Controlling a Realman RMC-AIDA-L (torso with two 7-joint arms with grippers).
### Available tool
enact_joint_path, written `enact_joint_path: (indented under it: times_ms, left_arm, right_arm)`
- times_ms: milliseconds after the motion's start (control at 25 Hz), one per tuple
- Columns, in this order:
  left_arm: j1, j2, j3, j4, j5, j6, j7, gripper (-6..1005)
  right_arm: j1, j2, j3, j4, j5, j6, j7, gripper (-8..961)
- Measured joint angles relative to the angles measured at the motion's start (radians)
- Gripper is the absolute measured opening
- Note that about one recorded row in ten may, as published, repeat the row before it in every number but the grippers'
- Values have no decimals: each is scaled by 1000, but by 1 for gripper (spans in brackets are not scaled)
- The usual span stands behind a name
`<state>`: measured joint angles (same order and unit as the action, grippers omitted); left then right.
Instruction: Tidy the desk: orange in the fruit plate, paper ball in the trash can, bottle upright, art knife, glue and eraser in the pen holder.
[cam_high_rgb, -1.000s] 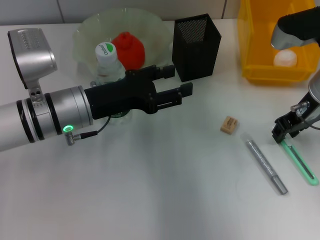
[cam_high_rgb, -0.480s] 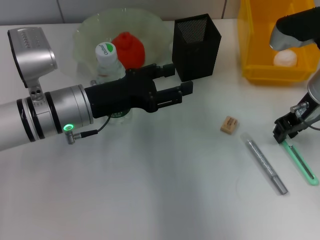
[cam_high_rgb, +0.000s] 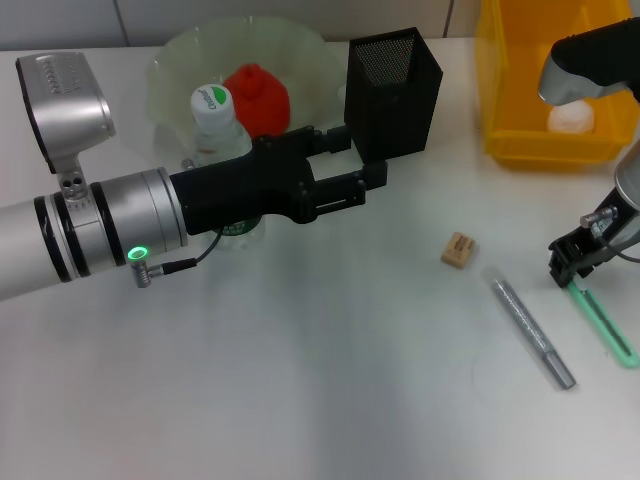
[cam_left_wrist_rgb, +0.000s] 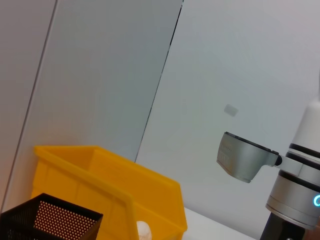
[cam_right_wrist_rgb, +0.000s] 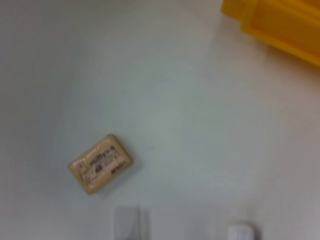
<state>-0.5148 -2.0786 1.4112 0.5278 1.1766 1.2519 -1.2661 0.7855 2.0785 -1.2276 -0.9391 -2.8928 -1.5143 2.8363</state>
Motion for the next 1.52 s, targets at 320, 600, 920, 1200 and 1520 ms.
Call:
enact_joint_path:
  times_ms: [320, 600, 920, 1200, 1520]
  left_arm:
    - [-1, 0, 0, -1, -5, 6, -2, 712]
    - [2, 0, 3, 1, -23, 8, 5, 712]
    - [8, 0, 2, 2, -35, 10, 10, 712]
    - [9, -1, 9, 1, -48, 16, 20, 712]
    - [10, -1, 8, 0, -50, 26, 21, 712]
  right_arm:
    - [-62, 1, 13, -165, 25, 0, -5, 190]
    - [-167, 5, 158, -401, 316, 48, -168, 182]
    - [-224, 6, 177, -388, 587, 348, -365, 184]
    - [-173, 2, 182, -126, 1074, 525, -856, 185]
    - [-101, 5, 177, 198, 1519, 570, -1453, 187]
